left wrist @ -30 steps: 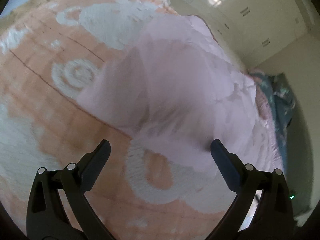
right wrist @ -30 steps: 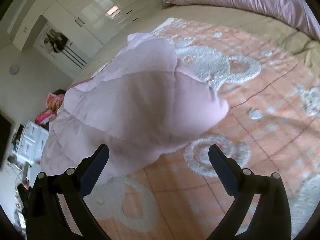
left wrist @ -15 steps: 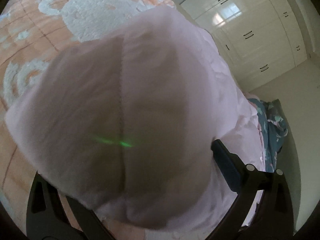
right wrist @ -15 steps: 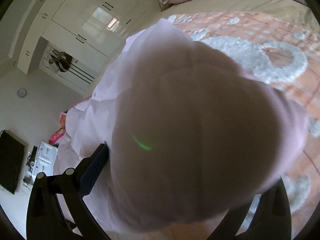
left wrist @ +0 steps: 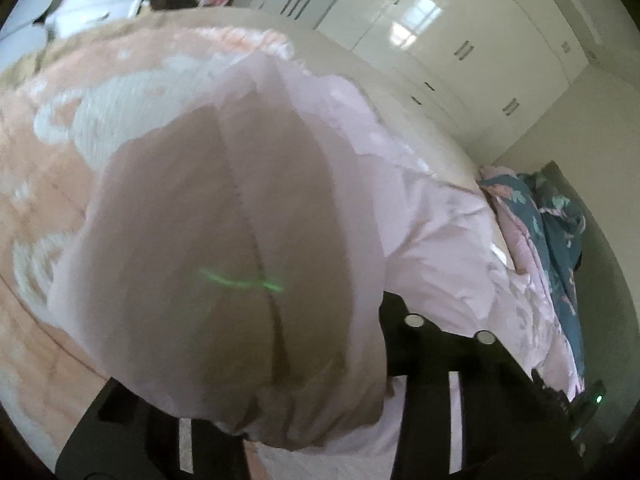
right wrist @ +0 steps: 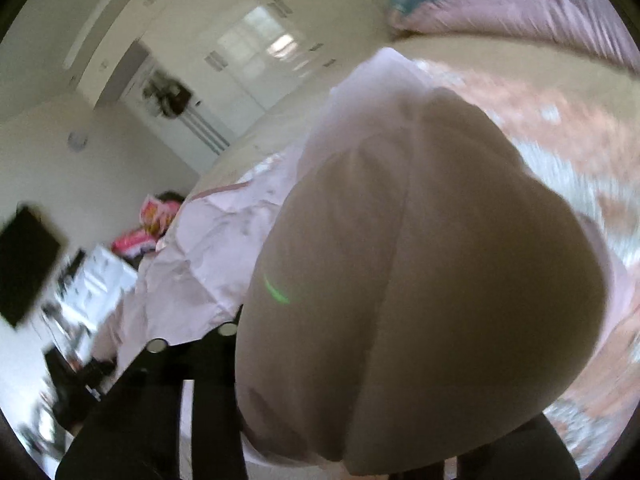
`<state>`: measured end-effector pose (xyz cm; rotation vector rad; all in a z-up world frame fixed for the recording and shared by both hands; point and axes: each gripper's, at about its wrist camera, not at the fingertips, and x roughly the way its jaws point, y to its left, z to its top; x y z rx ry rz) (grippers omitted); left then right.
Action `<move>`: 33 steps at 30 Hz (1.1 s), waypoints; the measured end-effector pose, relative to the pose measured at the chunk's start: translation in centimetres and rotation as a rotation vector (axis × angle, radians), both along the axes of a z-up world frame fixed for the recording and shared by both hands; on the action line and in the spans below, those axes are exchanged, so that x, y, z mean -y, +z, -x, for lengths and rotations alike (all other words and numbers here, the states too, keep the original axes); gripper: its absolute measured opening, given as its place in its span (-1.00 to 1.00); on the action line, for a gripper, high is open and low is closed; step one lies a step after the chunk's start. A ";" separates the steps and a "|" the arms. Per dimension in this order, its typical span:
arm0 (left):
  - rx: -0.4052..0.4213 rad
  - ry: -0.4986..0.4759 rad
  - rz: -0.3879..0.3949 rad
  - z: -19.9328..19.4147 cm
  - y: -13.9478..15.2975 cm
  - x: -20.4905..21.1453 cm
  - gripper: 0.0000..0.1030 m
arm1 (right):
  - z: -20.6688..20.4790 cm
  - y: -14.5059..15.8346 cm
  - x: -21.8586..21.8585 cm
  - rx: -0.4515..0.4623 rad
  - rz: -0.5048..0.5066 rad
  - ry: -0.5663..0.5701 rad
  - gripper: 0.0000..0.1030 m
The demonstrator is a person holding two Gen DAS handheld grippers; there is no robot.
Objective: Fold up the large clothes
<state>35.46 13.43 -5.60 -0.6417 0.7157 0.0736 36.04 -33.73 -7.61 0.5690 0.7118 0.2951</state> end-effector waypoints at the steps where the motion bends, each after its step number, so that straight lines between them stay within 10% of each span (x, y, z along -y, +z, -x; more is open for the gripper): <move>1: 0.020 -0.013 -0.016 0.3 1.1 0.1 -0.45 | 0.3 1.2 -0.6 0.021 0.044 0.023 -0.37; 14: 0.059 -0.122 -0.160 7.2 7.6 1.0 -0.48 | 8.6 10.1 -4.1 0.237 0.301 0.211 -0.42; 33: 0.051 -0.138 -0.185 18.2 7.3 0.6 -0.47 | 19.7 8.9 -3.3 0.206 0.307 0.235 -0.41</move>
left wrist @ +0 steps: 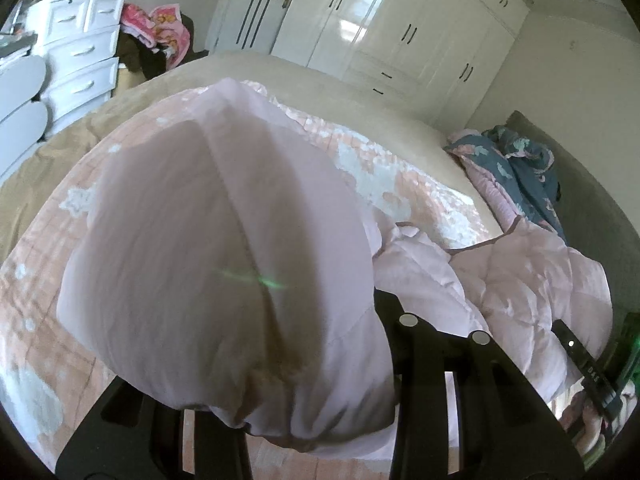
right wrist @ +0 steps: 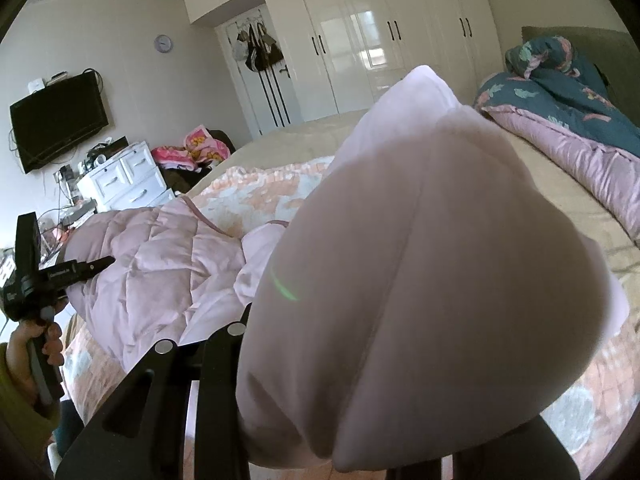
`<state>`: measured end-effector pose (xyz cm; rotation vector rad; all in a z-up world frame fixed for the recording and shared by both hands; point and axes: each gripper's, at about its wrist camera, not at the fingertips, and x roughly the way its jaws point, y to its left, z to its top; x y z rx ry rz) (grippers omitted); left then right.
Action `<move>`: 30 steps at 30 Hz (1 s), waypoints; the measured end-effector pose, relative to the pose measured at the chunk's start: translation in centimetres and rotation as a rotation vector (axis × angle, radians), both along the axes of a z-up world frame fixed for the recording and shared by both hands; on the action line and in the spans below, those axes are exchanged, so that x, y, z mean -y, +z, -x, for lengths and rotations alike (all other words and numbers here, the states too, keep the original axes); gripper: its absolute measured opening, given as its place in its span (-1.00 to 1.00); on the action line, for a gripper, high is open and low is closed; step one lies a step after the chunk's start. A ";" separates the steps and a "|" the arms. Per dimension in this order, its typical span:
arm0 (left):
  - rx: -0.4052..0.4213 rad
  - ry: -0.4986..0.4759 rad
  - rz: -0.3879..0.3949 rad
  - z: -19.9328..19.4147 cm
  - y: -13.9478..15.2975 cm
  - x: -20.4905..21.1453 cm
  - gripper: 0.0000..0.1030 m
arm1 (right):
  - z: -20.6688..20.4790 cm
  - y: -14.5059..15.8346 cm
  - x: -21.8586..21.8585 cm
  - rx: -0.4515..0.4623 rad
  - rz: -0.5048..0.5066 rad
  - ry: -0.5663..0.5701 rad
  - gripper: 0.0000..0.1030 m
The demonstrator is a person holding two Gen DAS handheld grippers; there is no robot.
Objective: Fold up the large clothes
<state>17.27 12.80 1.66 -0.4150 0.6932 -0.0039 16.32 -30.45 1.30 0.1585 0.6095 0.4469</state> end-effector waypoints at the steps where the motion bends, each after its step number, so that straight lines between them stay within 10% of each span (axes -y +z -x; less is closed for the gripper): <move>1: -0.002 0.001 0.001 0.2 -0.1 -0.1 -0.47 | 0.2 -0.1 0.0 -0.003 0.001 -0.001 -0.41; 18: -0.072 0.039 0.030 1.4 -2.6 -1.1 -0.41 | 0.0 -1.8 2.3 -0.144 -0.115 -0.076 -0.34; 30: -0.141 0.052 0.013 1.4 -5.4 -0.9 -0.22 | -1.1 -6.5 4.2 -0.399 -0.191 -0.216 0.19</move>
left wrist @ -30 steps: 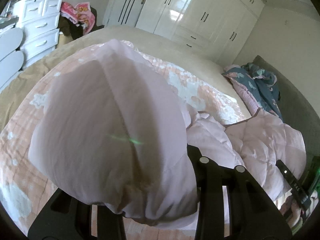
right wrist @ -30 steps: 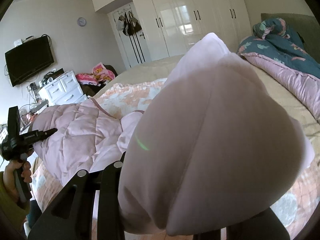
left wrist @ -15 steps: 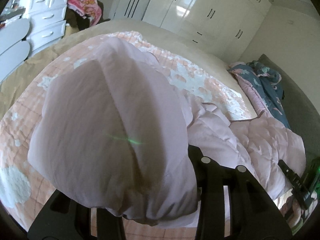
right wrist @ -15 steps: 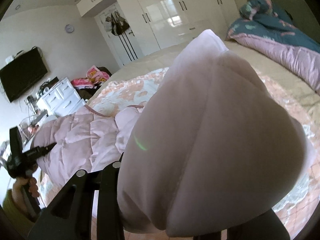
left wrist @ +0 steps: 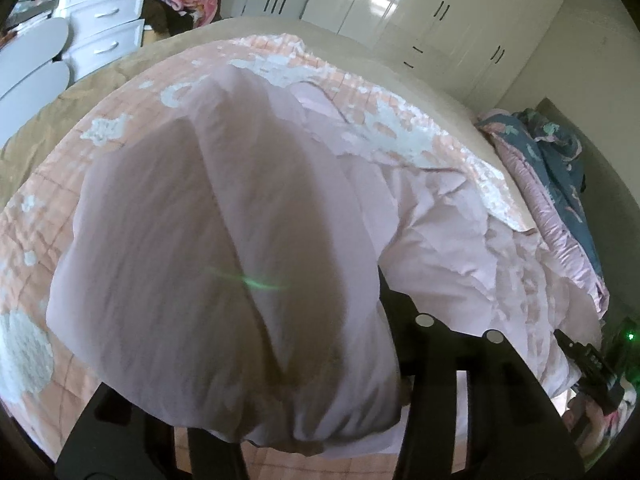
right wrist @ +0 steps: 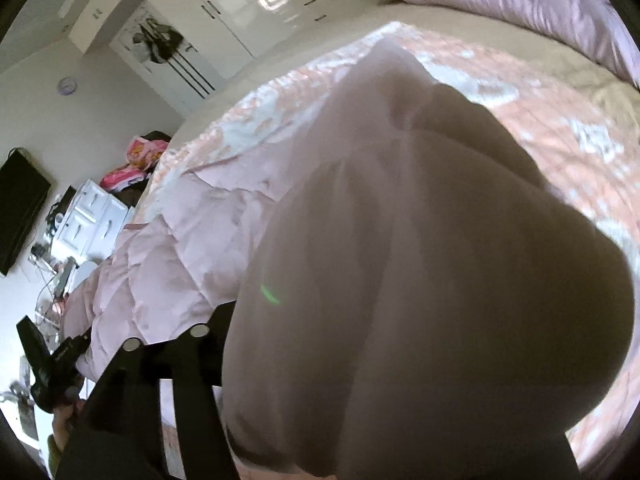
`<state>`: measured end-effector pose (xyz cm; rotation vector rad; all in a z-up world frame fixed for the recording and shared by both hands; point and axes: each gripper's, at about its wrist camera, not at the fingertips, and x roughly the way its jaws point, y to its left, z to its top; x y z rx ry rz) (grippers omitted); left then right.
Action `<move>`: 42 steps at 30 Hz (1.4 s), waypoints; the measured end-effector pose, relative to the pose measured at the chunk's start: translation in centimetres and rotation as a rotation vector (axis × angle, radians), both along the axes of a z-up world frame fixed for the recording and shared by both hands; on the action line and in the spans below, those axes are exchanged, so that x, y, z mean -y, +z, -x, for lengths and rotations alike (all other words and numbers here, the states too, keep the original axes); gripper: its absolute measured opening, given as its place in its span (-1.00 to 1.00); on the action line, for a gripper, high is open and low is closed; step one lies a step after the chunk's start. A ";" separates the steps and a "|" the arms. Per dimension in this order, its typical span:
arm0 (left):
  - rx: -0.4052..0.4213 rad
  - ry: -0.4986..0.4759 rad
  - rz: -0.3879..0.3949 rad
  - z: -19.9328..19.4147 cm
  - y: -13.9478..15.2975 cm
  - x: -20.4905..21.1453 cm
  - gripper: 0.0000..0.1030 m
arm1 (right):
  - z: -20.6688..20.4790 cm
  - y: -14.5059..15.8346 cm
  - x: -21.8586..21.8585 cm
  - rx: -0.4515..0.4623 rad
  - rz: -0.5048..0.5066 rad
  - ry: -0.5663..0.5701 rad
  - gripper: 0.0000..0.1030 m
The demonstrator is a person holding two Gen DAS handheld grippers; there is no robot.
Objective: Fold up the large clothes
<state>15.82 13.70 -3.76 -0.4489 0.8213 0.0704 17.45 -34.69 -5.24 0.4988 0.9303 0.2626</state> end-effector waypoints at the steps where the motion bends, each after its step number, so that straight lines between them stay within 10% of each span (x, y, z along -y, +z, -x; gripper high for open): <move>1: -0.005 0.004 0.004 0.1 -0.3 -0.1 -0.20 | 0.2 -0.3 0.1 -0.009 -0.008 -0.006 0.27; 7: -0.021 0.004 -0.001 1.0 -0.8 -0.2 -0.01 | 1.9 -1.2 1.0 -0.055 -0.026 -0.050 0.73; 21: -0.008 0.039 -0.072 7.8 1.2 -1.3 0.82 | 10.2 3.2 5.5 0.102 0.111 -0.101 0.92; 42: 0.221 0.019 -0.165 17.0 9.8 2.1 0.82 | 19.7 13.6 1.4 0.405 0.169 0.061 0.92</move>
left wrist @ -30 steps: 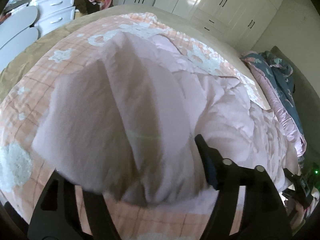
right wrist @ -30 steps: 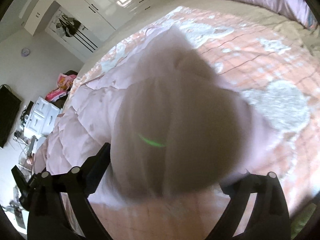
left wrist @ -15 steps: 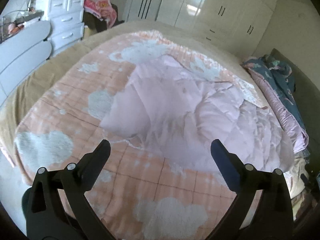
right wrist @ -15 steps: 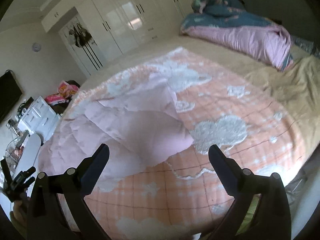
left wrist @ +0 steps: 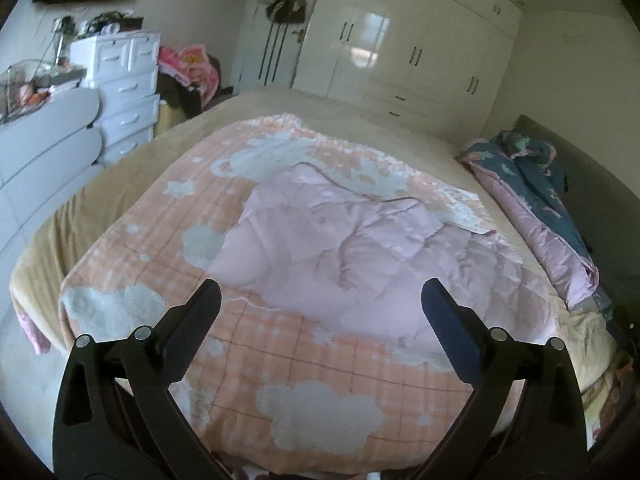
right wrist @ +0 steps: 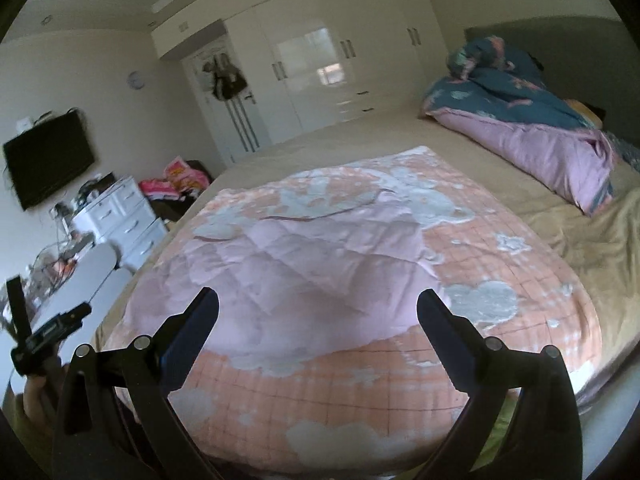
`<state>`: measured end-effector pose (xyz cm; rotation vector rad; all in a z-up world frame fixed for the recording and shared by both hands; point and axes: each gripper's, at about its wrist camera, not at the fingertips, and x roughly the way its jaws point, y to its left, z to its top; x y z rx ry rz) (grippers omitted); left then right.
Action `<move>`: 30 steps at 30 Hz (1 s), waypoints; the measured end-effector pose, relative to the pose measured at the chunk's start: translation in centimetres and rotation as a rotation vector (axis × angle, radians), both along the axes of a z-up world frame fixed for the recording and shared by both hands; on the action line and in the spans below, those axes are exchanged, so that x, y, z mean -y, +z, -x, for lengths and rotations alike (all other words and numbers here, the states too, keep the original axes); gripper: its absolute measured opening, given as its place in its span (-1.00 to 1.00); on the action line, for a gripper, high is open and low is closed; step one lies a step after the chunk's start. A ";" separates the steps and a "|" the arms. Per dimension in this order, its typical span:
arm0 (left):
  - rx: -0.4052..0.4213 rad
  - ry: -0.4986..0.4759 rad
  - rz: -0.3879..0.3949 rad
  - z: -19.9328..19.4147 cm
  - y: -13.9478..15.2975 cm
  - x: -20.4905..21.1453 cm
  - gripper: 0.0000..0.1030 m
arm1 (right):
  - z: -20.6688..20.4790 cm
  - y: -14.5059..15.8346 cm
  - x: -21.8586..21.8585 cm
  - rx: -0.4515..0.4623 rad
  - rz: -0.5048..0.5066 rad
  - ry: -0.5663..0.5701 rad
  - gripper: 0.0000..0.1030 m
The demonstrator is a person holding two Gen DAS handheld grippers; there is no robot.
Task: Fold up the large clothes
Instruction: 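Pull both tools back from the folded jacket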
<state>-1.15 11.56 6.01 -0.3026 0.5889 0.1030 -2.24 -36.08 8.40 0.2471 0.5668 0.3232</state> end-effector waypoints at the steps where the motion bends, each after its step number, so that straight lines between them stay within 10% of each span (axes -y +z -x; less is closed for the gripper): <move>1: 0.007 -0.006 -0.001 0.2 0.2 0.3 0.82 | 0.3 0.2 -0.4 0.005 0.007 0.009 0.92; 30: -0.038 -0.185 -0.070 0.4 -1.9 7.3 0.82 | 2.5 -3.1 -9.4 -0.072 0.127 0.191 0.92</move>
